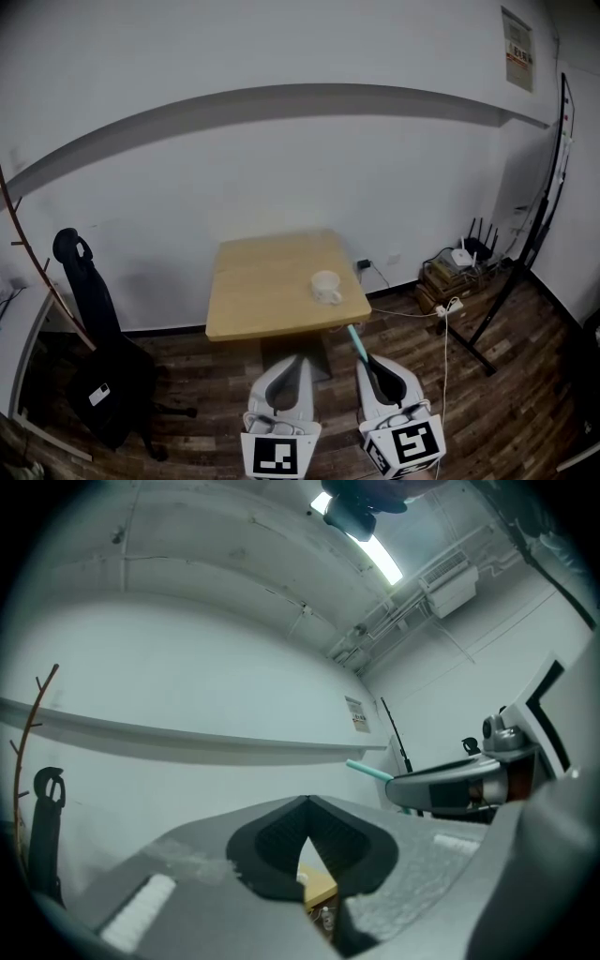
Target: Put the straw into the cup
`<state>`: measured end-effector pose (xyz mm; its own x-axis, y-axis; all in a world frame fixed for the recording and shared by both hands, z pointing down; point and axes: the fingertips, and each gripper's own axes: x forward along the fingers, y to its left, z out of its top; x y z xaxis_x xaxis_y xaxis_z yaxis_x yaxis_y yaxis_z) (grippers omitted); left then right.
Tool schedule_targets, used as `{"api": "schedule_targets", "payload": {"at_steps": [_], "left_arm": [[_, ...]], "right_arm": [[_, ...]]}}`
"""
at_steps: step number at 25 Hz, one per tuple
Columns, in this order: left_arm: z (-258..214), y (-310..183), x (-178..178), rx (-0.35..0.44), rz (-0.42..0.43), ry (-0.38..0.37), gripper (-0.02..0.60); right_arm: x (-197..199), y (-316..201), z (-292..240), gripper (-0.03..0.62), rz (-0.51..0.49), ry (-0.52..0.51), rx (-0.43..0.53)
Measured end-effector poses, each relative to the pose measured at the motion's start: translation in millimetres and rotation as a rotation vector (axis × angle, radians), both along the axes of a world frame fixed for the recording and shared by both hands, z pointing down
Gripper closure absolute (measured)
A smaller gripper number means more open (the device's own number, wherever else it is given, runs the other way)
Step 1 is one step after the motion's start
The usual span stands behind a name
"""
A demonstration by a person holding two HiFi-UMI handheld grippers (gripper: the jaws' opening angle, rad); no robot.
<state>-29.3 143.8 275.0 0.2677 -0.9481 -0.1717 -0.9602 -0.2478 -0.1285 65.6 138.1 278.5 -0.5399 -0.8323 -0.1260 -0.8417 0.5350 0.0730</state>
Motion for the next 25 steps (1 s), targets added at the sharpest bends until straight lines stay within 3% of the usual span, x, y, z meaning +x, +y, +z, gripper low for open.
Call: {"api": "schedule_targets", "payload": {"at_steps": [17,25], "left_arm": [[5,2,19,-0.007,-0.034,-0.009,0.565],[15,-34,15,-0.028,-0.024,-0.016,0.565]], "right_arm": [[22,-2,3,0.563,-0.029,-0.012,-0.005],[18,-34,11,0.563,-0.02,-0.007,-0.019]]}}
